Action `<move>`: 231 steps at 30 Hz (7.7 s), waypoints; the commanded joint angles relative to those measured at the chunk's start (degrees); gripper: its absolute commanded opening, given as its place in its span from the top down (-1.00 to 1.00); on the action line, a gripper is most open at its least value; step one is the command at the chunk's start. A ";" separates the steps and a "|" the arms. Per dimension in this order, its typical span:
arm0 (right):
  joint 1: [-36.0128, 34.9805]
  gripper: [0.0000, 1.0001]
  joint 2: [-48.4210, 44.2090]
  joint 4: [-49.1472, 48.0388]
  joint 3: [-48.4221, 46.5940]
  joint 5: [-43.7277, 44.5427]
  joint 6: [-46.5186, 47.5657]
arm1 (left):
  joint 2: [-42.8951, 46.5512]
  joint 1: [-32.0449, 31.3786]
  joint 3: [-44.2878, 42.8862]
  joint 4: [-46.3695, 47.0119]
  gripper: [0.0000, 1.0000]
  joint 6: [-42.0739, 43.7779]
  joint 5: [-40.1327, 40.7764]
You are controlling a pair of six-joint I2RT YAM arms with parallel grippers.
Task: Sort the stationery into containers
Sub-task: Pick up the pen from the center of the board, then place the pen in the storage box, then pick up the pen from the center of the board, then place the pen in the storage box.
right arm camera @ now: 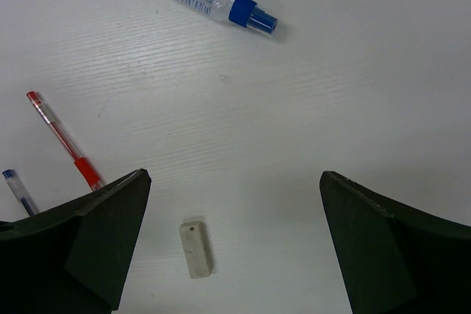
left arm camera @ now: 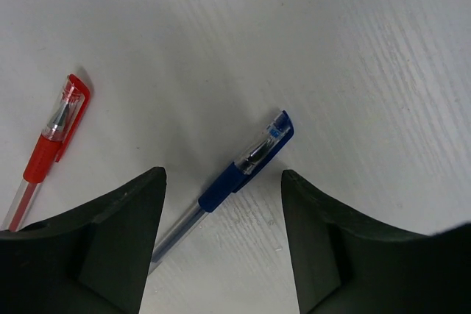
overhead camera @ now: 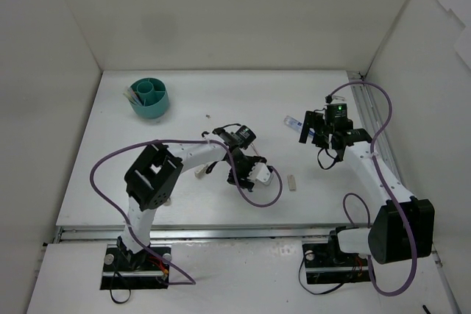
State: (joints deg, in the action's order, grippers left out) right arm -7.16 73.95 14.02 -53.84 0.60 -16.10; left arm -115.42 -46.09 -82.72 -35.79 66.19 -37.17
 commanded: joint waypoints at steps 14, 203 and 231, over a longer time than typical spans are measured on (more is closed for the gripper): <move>0.30 -0.96 -5.31 -1.54 1.55 -0.07 -0.86 | -1.74 -1.55 -1.47 -1.91 0.76 -3.44 -2.11; 1.36 -0.96 -21.13 5.84 5.24 2.39 2.65 | 16.01 35.61 -4.48 61.09 1.00 -58.19 -11.97; 1.36 -0.96 -18.76 5.58 2.25 4.32 0.19 | 2.91 50.92 0.89 83.60 1.00 -66.63 -1.42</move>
State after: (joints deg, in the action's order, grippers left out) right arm -6.02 55.18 21.61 -49.45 4.49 -14.98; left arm -114.06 3.77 -81.41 42.37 0.64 -37.98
